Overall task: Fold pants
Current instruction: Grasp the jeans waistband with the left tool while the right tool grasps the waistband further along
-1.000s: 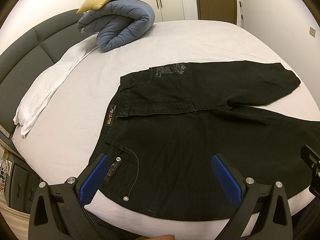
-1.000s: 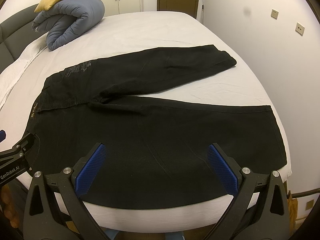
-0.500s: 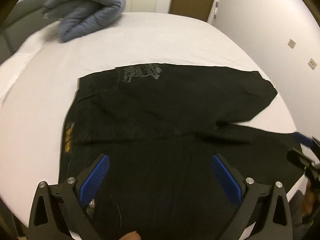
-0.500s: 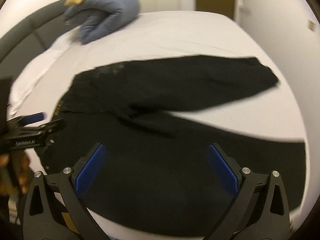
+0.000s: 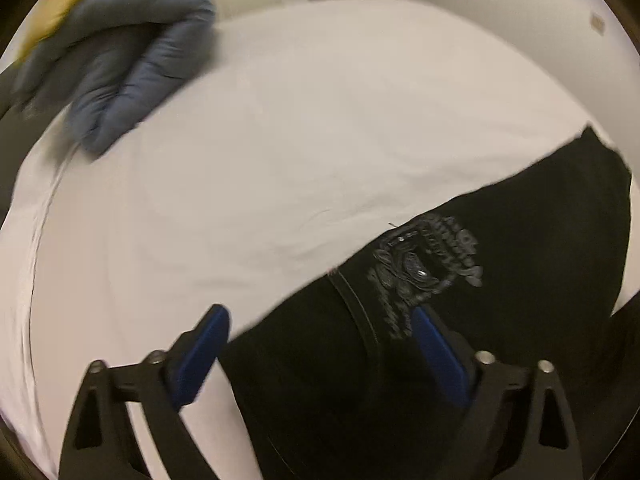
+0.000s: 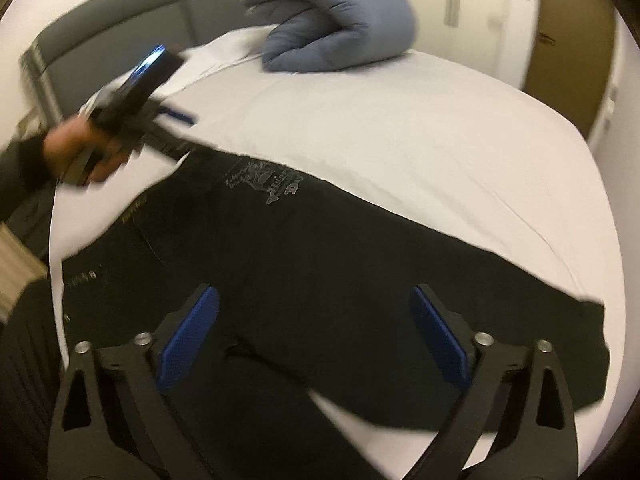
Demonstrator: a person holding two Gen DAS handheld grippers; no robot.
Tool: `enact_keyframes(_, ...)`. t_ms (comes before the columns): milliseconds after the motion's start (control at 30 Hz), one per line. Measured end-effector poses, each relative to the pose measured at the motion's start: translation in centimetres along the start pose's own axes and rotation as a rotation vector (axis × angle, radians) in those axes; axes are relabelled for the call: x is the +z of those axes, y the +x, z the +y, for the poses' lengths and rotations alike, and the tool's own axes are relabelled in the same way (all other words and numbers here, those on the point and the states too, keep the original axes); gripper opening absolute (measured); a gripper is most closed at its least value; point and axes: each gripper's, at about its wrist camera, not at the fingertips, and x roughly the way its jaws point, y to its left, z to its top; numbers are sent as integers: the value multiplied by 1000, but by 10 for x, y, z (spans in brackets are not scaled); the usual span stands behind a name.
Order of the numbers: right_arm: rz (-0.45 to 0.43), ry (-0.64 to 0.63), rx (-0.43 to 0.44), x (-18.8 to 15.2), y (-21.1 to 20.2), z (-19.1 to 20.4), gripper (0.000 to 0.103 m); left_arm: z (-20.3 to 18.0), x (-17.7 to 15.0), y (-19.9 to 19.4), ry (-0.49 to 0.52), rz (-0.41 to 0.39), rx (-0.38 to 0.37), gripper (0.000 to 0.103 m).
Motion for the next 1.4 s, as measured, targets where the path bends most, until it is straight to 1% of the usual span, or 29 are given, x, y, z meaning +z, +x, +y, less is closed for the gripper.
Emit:
enact_keyframes(67, 27, -17, 10, 6, 16, -10, 87, -1, 13, 19, 65, 59, -36, 90)
enact_keyframes(100, 38, -19, 27, 9, 24, -16, 83, -3, 19, 29, 96, 90, -52, 89)
enact_keyframes(167, 45, -20, 62, 11, 32, -25, 81, -4, 25, 45, 123, 128, -66, 90)
enact_keyframes(267, 41, -18, 88, 14, 47, -39, 80, -3, 30, 66, 148, 180, -82, 90)
enact_keyframes(300, 44, -14, 101, 16, 51, -45, 77, -2, 30, 73, 148, 196, -94, 88)
enact_keyframes(367, 50, -13, 113, 18, 57, -53, 73, 0, 30, 84, 143, 224, -114, 70)
enact_keyframes(400, 58, -16, 117, 20, 63, -58, 69, 0, 29, 86, 133, 230, -136, 57)
enact_keyframes(433, 60, -21, 117, 23, 64, -54, 64, -1, 29, 86, 130, 221, -148, 48)
enact_keyframes(500, 77, -31, 119, 29, 74, -58, 60, -4, 30, 83, 138, 208, -154, 31)
enact_keyframes(600, 91, -45, 122, 44, 91, -60, 59, -12, 27, 76, 157, 163, -99, 19)
enact_keyframes(700, 105, -66, 114, 58, 102, -58, 59, -21, 19, 54, 183, 57, -35, 17)
enact_keyframes(733, 111, -75, 115, 64, 106, -58, 59, -25, 14, 45, 189, 10, -9, 16)
enact_keyframes(833, 117, -110, 115, 78, 111, -55, 59, -46, -10, 19, 237, -88, 61, 14)
enact_keyframes(933, 130, -155, 120, 92, 117, -51, 59, -56, -32, 1, 275, -145, 98, 13)
enact_keyframes(1033, 154, -197, 119, 102, 126, -47, 58, -57, -45, -14, 273, -192, 111, 13)
enact_keyframes(1100, 180, -232, 112, 107, 136, -41, 56, -58, -48, -18, 281, -217, 118, 13)
enact_keyframes(1133, 194, -241, 109, 110, 144, -37, 55, -47, -45, -20, 281, -219, 116, 13)
enact_keyframes(1200, 218, -251, 110, 114, 155, -35, 54, -56, -52, -26, 286, -230, 118, 13)
enact_keyframes(1267, 235, -251, 116, 119, 166, -34, 46, -52, -60, -24, 288, -233, 118, 13)
enact_keyframes(1300, 250, -247, 119, 121, 171, -34, 33, -53, -61, -25, 283, -231, 117, 13)
enact_keyframes(1333, 262, -243, 117, 122, 176, -34, 26, -52, -61, -24, 279, -230, 116, 13)
enact_keyframes(1367, 269, -237, 113, 124, 180, -35, 24, -50, -61, -23, 274, -231, 116, 13)
enact_keyframes(1400, 266, -224, 119, 126, 180, -35, 17, -45, -58, -20, 270, -232, 115, 13)
